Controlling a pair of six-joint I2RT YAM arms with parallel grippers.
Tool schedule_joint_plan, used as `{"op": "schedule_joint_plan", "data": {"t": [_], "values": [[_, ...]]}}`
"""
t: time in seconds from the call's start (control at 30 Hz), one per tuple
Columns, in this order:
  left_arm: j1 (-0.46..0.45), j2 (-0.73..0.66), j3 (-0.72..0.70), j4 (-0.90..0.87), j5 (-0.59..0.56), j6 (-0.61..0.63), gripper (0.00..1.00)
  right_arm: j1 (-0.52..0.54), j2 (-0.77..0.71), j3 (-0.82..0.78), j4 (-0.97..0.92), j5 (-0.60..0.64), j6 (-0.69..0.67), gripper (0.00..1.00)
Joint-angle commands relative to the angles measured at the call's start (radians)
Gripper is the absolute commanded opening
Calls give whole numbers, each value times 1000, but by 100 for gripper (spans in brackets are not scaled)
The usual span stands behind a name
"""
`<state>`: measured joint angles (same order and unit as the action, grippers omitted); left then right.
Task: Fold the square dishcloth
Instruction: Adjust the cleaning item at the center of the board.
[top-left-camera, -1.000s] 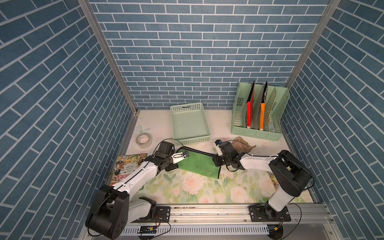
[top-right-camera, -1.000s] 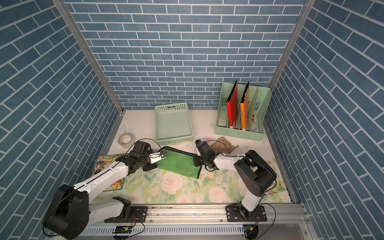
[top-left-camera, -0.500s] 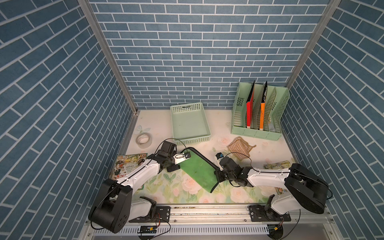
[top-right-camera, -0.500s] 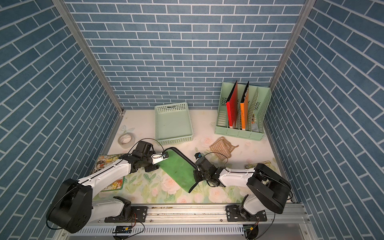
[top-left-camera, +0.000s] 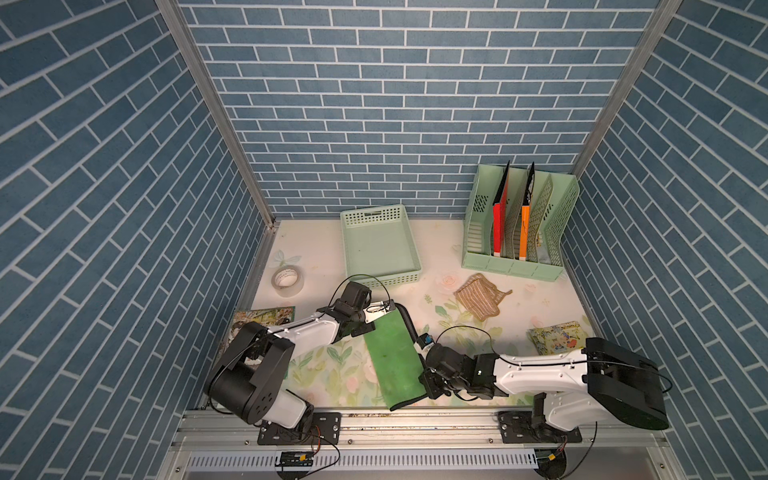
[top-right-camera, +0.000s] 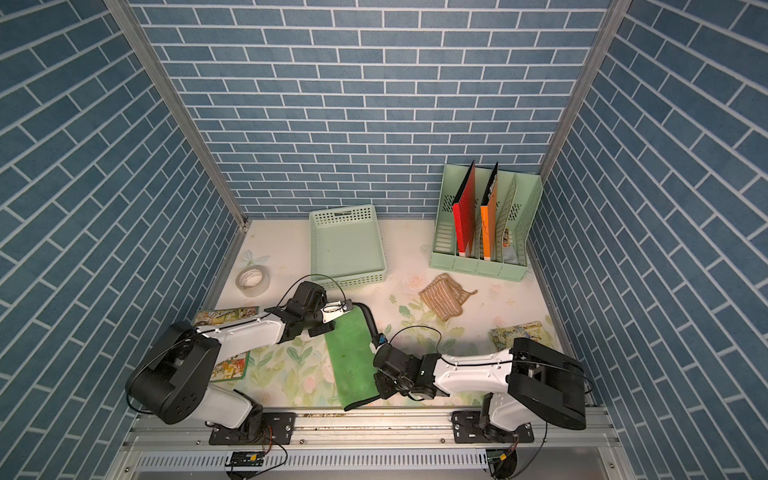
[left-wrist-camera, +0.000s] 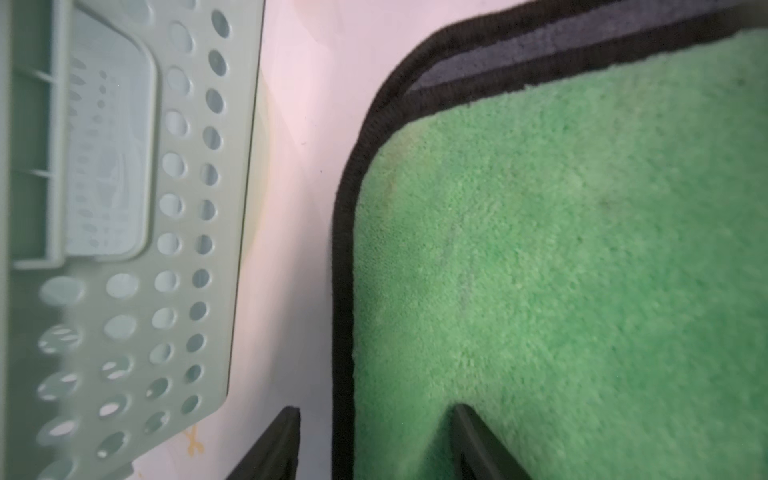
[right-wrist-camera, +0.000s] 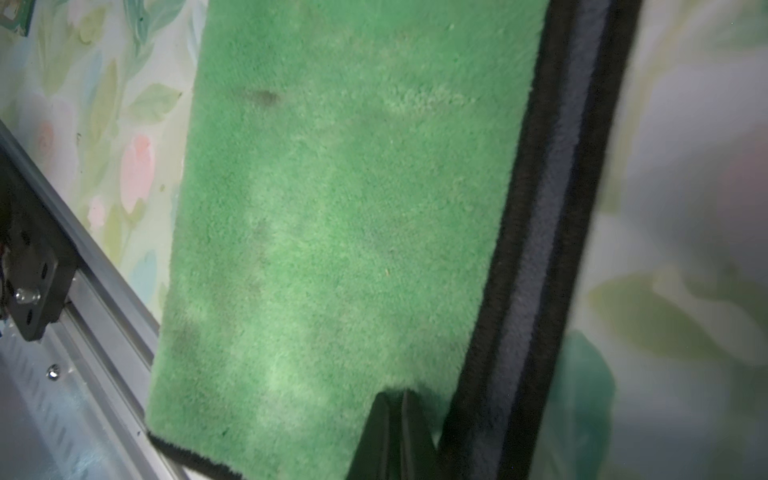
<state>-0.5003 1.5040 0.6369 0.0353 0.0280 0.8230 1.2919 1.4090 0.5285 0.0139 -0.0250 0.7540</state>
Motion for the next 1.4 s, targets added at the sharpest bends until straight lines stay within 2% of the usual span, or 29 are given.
{"op": "schedule_joint_plan", "data": {"t": [0.0, 0.13, 0.3, 0.47, 0.57, 0.7, 0.77, 0.87, 1.0, 1.13, 1.27, 1.37], "values": [[-18, 42, 32, 96, -20, -13, 62, 15, -11, -4, -73, -44, 26, 11], [-20, 29, 49, 127, 31, -10, 62, -12, -88, 37, -77, -99, -23, 14], [-22, -101, 41, 65, 140, -8, 66, -186, -101, 108, -34, -202, -131, 17], [-21, -282, 42, -177, 194, 27, 66, -321, 132, 299, 7, -319, -257, 16], [-25, -384, 20, -327, 256, 37, 66, -363, 333, 454, 23, -391, -299, 14], [-66, -502, -29, -479, 294, 55, 65, -404, 556, 630, 25, -419, -315, 10], [-115, -546, -46, -523, 298, 45, 64, -439, 618, 655, 53, -409, -294, 8], [-214, -591, -72, -534, 283, 14, 61, -499, 637, 605, 125, -387, -232, 6], [-369, -576, -95, -535, 244, -10, 61, -551, 573, 472, 217, -324, -187, 6], [-508, -467, -122, -477, 156, -31, 61, -572, 529, 404, 272, -322, -166, 6], [-538, -360, -122, -465, 119, -20, 59, -569, 529, 403, 264, -336, -174, 7], [-538, -357, -140, -484, 120, -14, 58, -569, 528, 405, 254, -339, -189, 7]]}}
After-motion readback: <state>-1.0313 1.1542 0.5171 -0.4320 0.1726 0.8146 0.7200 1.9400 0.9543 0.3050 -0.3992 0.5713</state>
